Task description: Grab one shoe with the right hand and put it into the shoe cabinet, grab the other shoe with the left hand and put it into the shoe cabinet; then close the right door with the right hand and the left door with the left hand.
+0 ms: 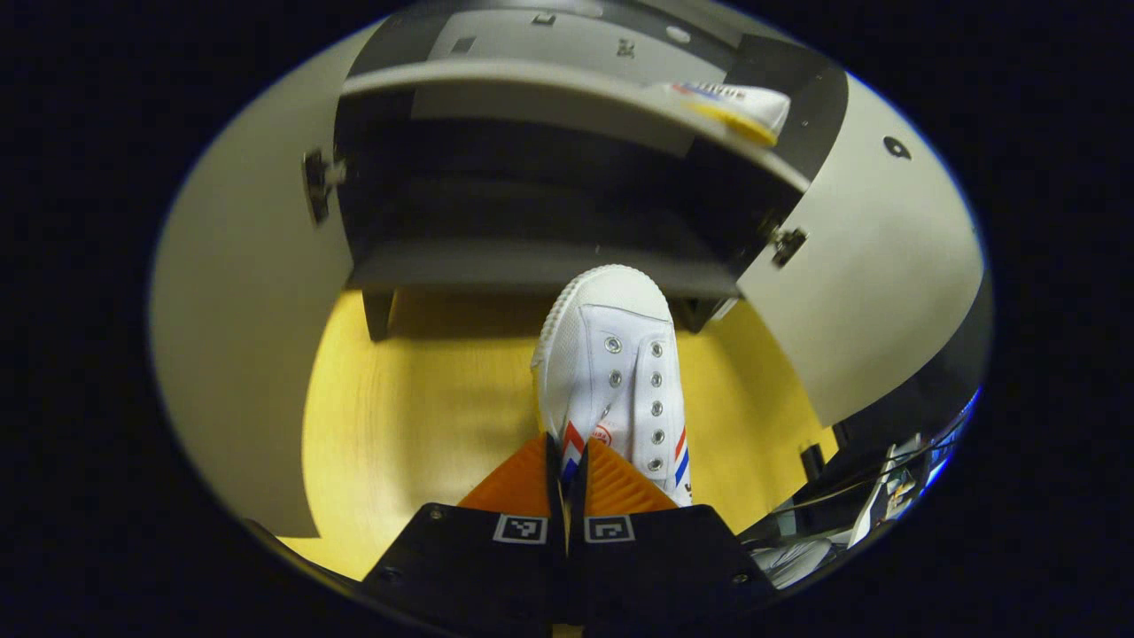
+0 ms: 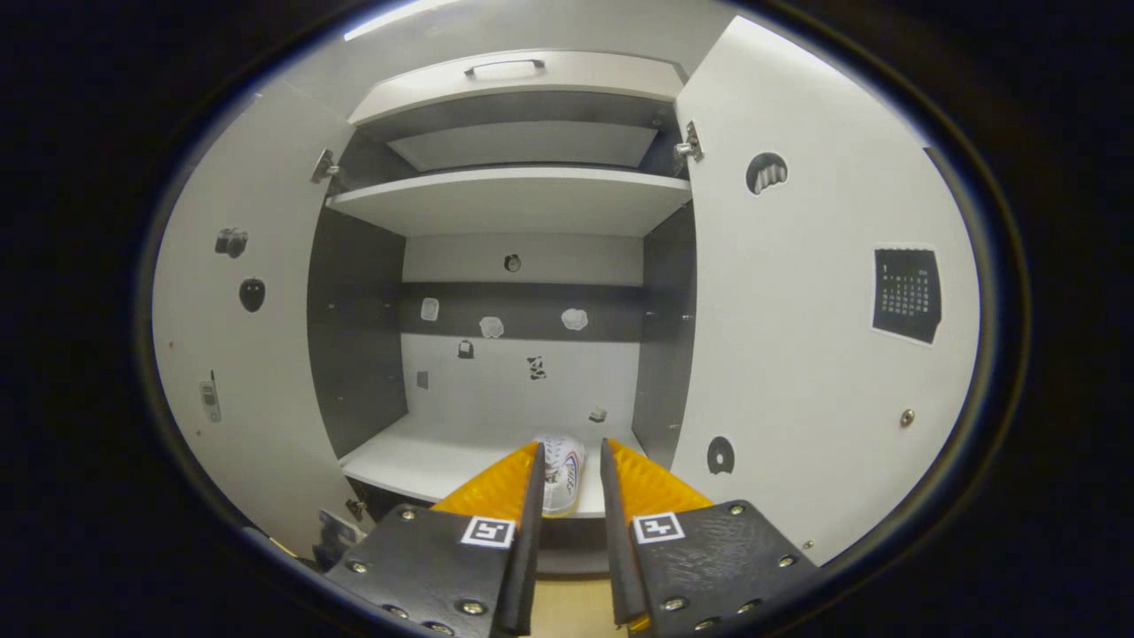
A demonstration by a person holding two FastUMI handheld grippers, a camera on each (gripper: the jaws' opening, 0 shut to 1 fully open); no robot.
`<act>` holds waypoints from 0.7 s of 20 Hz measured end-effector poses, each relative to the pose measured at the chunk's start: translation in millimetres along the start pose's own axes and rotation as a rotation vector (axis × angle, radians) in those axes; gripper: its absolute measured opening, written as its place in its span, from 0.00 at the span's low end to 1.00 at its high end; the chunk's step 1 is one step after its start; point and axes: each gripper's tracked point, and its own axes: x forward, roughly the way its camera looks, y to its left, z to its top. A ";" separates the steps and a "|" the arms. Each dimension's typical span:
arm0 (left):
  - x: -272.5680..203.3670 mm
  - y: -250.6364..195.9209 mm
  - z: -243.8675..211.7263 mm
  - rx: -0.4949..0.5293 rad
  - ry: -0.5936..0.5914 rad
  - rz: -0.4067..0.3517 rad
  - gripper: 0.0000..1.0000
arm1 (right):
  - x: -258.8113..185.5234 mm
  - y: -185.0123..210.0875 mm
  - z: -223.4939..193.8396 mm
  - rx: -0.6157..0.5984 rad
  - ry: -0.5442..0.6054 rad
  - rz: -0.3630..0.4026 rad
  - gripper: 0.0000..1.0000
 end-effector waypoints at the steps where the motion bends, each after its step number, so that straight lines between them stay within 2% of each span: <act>1: -15.3 -4.1 21.9 0.010 -0.043 -0.010 0.01 | -0.1 -1.1 0.4 0.001 -0.004 -0.001 0.34; 8: -101.5 -13.9 167.1 0.046 -0.327 -0.071 0.01 | -7.3 -7.0 6.6 0.043 -0.028 -0.002 0.34; 11: -108.3 -6.8 228.6 0.057 -0.417 -0.041 0.00 | -7.6 -7.3 10.6 0.061 -0.029 0.012 0.34; 14: -88.6 0.2 281.4 0.056 -0.459 -0.003 0.01 | -11.7 -5.1 13.3 0.066 -0.035 0.021 0.34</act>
